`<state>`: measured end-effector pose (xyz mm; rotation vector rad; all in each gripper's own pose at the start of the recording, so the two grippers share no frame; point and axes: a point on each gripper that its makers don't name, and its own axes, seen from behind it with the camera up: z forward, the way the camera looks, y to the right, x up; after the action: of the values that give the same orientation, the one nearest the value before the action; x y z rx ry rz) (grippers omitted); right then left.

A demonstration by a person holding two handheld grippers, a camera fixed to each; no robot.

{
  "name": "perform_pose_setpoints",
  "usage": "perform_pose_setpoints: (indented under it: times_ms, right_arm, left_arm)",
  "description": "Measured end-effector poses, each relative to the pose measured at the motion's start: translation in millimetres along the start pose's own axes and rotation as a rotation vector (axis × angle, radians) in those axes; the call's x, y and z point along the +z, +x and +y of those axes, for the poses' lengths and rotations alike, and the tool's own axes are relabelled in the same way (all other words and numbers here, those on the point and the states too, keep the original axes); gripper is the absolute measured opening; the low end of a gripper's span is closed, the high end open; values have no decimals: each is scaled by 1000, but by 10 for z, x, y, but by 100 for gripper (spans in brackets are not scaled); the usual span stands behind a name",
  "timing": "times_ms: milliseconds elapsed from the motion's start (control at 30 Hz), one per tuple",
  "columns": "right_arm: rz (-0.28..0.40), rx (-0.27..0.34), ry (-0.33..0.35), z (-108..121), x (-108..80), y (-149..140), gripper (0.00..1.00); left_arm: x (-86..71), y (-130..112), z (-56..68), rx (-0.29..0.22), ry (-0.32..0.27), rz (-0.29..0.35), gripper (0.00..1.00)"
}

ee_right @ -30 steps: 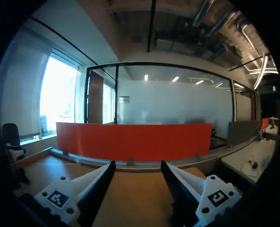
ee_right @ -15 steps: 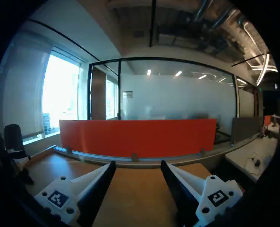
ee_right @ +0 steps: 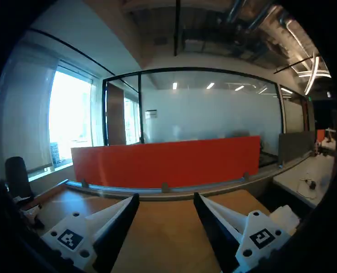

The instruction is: Fold towel

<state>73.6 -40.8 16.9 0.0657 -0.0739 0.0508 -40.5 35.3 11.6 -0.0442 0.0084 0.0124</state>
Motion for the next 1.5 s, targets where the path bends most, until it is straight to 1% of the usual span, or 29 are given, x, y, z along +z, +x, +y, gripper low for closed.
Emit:
perform_pose_setpoints:
  times_ms: [267,400,667,867,1000,1267,1500]
  right_arm:
    - [5,-10,6,-133,67,-205,92]
    - [7,-17,10,-176,107,-302,92]
    - [6,-13,11,-202,164,-570,91]
    - [-4,-32,8,-194,193,-740,91]
    - [-6,-39,11,-216,215,-764,92]
    - [-8,-38,20,-262,247,-786,92]
    - [-6,-42,24,-288,251,-778,92]
  left_arm:
    - [20,-347,-125,14,8,16,96]
    - [24,-540,-151,16,9,19,96]
    - [55,-877,-192,-6,9,26,96]
    - [73,-1066,-247,-23,17,22,96]
    - [63,-1140,-284,-31,24,17,96]
    - [69,-1187,-339,-31,34,17,96]
    - [76,-1208,-339,-19,33,21,96]
